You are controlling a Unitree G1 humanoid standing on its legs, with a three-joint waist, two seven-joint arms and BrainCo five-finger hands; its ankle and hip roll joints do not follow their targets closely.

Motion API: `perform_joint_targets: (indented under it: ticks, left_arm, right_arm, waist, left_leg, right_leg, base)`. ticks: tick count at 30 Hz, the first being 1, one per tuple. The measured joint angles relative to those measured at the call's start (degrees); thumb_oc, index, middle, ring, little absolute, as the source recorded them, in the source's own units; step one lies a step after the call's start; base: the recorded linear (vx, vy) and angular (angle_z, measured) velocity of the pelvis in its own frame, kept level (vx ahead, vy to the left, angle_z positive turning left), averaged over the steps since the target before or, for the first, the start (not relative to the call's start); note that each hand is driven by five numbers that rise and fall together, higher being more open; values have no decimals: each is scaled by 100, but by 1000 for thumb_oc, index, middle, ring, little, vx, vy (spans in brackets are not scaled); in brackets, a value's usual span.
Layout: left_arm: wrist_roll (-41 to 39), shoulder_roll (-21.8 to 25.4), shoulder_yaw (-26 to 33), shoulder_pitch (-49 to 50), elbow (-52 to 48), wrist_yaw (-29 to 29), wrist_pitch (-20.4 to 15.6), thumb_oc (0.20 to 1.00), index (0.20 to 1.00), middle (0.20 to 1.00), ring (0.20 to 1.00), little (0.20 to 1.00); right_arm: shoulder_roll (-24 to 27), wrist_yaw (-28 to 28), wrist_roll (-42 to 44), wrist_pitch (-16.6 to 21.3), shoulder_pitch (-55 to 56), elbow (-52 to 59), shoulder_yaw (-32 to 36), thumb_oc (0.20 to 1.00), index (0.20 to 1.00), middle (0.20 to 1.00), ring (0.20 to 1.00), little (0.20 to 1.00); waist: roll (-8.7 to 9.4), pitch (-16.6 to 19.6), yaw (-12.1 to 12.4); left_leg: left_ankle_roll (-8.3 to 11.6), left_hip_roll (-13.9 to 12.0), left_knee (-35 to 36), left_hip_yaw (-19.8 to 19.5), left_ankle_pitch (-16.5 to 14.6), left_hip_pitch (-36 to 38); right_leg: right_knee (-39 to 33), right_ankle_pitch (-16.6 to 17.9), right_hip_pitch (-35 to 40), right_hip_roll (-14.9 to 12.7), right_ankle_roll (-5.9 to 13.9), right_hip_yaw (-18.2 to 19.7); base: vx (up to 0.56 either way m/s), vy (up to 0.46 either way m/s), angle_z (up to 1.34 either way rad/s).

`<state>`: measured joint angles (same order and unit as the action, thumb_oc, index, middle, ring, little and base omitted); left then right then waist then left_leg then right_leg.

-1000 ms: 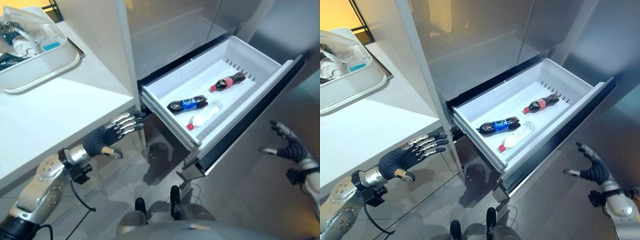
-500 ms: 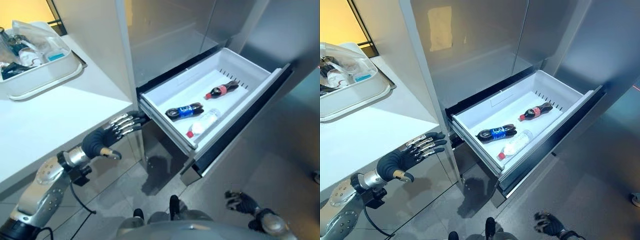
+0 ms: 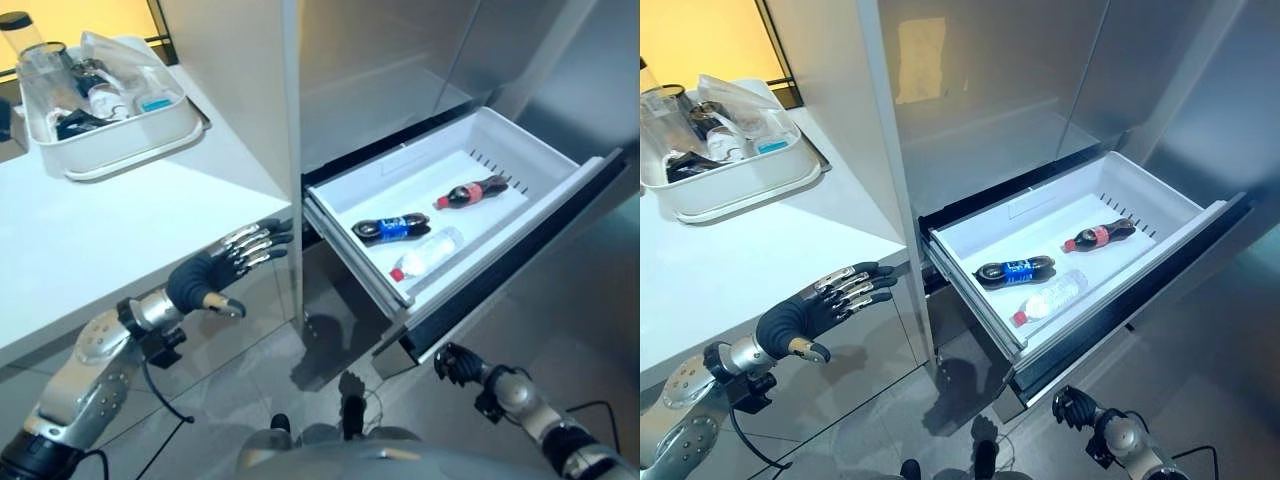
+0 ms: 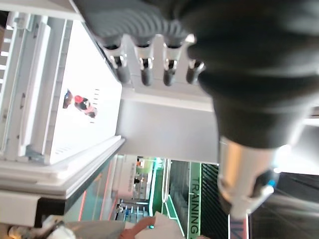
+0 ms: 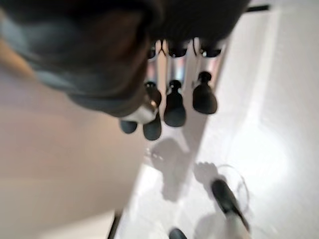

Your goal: Take the drinks into the refrigerator

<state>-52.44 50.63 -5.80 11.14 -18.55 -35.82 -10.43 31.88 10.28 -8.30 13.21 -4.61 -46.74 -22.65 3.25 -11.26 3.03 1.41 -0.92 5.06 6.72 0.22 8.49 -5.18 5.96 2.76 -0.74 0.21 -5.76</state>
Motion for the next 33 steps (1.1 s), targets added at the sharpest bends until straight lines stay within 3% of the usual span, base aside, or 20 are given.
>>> perform_joint_targets:
  ticks: [11,17,22,25,29,33]
  left_arm:
    - [-5,10,-74,-6,1,48,-7,1000,1000,1000,1000,1000]
    - [-11,15,-354,-34,0,64,-4,1000,1000,1000,1000,1000]
    - [-25,23,-452,-213,0,103,5,1000,1000,1000,1000,1000]
    - [-34,28,-466,-308,2,137,7,1000,1000,1000,1000,1000]
    - [-32,27,-668,-602,7,172,68,1000,1000,1000,1000,1000]
    - [-32,28,-670,-620,11,211,114,1000,1000,1000,1000,1000]
  right_arm:
    - [664,-85,4,-119,-449,184,-73,200,200,200,200,200]
    - [987,-37,10,-301,-1526,165,-745,200,200,200,200,200]
    - [948,-12,82,-357,-2961,119,-1441,200,200,200,200,200]
    - [691,-118,284,-323,-3798,237,-1476,200,200,200,200,200]
    - [113,-242,607,-118,-4972,709,-1502,200,200,200,200,200]
    - [-97,-307,793,-107,-4938,704,-1344,200,200,200,200,200]
  waist:
    - [-117,-61,90]
    - [-120,-61,103]
    - [-127,-64,130]
    - [-144,-58,227]
    - [-272,-106,506]
    - [-286,-105,810]
  left_leg:
    - [-33,28,31,-207,21,-31]
    - [-17,6,29,-271,61,-71]
    - [17,-20,25,-384,120,-135]
    - [51,-53,0,-397,139,-176]
    - [126,-79,-32,-514,208,-230]
    - [117,-46,-35,-640,216,-248]
  right_leg:
    - [-1,-49,92,-50,12,-194]
    - [-1,-48,80,-33,8,-270]
    - [-1,-45,61,-19,2,-380]
    - [-1,-45,23,12,1,-409]
    - [0,-8,-20,43,-72,-463]
    - [2,-62,35,9,-91,-522]
  base:
    - [6,4,9]
    - [6,-5,6]
    - [-3,-12,9]
    - [3,-2,4]
    - [-1,8,14]
    - [-13,16,23]
